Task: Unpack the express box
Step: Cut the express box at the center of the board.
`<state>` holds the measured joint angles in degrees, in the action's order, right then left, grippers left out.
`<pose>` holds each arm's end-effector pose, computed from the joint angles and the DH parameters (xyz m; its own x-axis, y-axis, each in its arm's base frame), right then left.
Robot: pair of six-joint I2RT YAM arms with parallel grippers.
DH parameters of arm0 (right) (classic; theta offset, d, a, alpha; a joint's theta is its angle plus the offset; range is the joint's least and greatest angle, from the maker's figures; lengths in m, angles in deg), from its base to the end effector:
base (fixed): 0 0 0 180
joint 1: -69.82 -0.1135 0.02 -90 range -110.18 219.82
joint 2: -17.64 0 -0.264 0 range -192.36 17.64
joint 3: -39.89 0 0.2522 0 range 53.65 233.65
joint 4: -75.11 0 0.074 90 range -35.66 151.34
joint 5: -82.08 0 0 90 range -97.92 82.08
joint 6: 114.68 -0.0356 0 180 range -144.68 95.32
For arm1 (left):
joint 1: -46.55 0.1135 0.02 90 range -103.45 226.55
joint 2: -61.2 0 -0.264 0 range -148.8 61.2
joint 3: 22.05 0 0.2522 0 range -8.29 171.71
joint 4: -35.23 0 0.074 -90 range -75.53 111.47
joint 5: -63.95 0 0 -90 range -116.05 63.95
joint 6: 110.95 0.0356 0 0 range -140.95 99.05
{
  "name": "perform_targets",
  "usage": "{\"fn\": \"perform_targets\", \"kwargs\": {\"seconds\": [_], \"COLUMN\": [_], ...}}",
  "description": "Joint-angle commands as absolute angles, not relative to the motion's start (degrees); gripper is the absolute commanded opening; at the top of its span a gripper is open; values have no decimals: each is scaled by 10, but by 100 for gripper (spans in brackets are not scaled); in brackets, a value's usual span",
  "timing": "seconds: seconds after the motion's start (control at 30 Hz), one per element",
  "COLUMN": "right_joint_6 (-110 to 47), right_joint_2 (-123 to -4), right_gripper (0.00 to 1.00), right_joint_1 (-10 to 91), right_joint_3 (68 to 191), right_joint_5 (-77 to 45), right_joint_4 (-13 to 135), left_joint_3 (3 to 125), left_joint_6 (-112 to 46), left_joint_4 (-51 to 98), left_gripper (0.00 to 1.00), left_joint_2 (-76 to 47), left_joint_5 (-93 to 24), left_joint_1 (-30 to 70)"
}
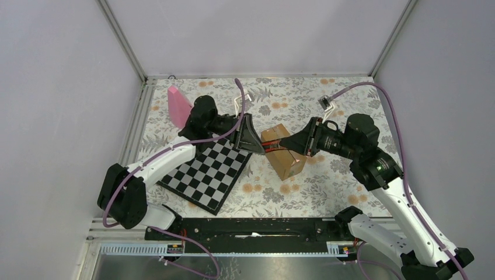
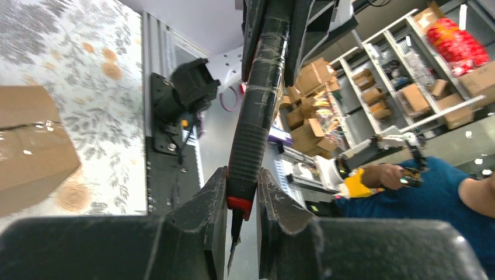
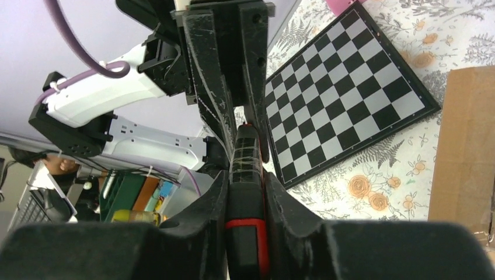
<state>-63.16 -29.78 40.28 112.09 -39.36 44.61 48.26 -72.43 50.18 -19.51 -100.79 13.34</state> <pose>0.1424 0.1020 0.4032 -0.6106 0.2642 -0.7466 -0.6288 0.4113 0.6598 0.2393 -0.1977 0.3351 -0.7010 0.2128 -0.6807 0.6428 -0.2249 -0.7323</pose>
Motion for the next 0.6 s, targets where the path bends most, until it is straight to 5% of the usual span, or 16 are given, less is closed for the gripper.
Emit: {"fn": "perform_targets", "kwargs": {"seconds": [0.0, 0.07, 0.17, 0.2, 0.3, 0.57], "right_joint_6": [-626, -622, -604, -595, -581, -545], "right_joint_2": [-297, -294, -278, -273, -254, -285], "right_gripper": [7, 0, 0, 0, 0, 0], "right_joint_1": [400, 400, 400, 400, 400, 400], "right_joint_3": [1161, 1160, 1171, 1180, 1206, 1299], "right_joint_5": [-430, -387, -276, -231, -125, 108], "right_joint_4": [461, 436, 369, 339, 267, 15], "left_joint_3": [512, 524, 562, 575, 602, 721], "left_joint_6": [-685, -659, -552, -528, -511, -549], "left_joint_4": [461, 412, 248, 186, 128, -8], "left_gripper": [0, 2, 29, 47, 67, 71], "left_joint_2": [-186, -188, -193, -196, -206, -304], "left_joint_5": [-983, -962, -877, -840, -742, -402], "left_joint_1": [134, 136, 149, 154, 172, 170]}}
